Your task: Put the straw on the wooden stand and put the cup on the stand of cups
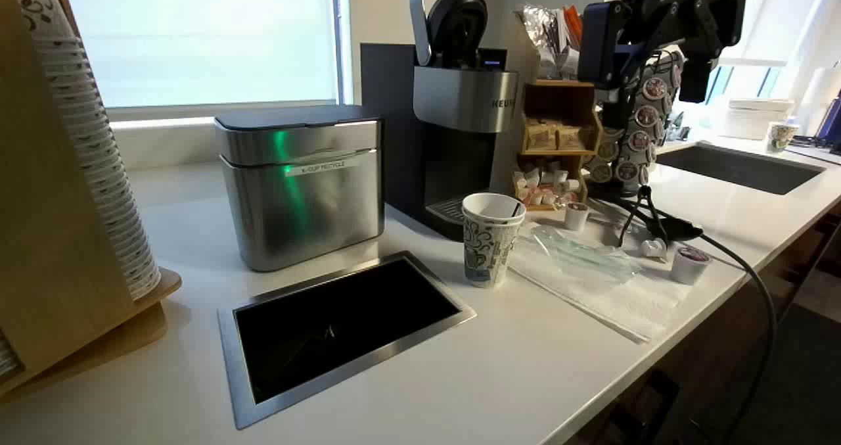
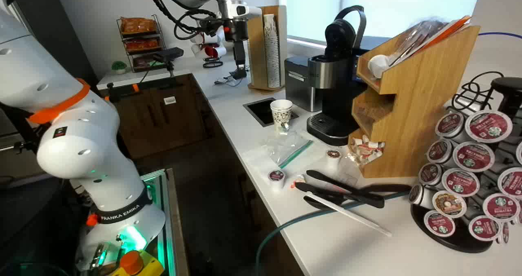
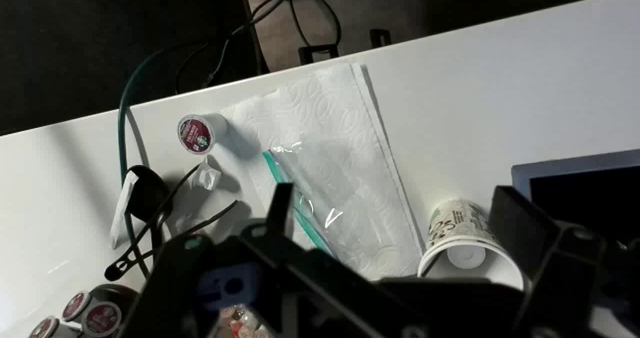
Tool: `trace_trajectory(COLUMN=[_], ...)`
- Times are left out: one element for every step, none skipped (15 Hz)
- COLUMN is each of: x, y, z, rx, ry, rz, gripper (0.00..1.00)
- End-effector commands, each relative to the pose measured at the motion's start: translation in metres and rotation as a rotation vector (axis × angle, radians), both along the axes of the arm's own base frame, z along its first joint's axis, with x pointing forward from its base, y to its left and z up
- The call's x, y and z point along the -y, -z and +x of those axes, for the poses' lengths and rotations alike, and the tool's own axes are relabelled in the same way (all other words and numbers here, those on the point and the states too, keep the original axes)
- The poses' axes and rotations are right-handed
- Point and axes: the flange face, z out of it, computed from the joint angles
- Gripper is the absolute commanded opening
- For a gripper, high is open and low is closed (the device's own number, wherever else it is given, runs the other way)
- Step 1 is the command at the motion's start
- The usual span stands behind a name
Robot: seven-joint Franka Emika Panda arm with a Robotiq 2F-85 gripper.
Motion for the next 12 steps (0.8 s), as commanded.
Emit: trace_trajectory(x=[0.0,0.0,0.001,0.007,0.016,0.033,0.043,0.06,0.074,0.092,0.105,0.13], y=[0.0,0.0,0.0,0.001,0.003,0.009,0.013,0.018,0.024,0.027,0.031,0.031], z=[0.0,0.0,0.0,0.0,0.0,0.002,0.001,0.002,0.0,0.001,0.0,-0.001], rx=[-0.001,-0.001,0.005,0.022,0.046,0.053,0.052,0.047,0.05,0.05,0.047,0.063], ry=[0.0,0.0,0.023,0.068,0.137,0.199,0.255,0.31,0.36,0.409,0.461,0.514], rz=[0.0,0.0,-0.004,-0.019,-0.043,-0.053,-0.06,-0.072,-0.098,-0.125,-0.146,-0.157], gripper=[1.0,1.0,1.0,1.0,1.0,1.0,1.0,1.0,1.0,1.0,1.0,1.0])
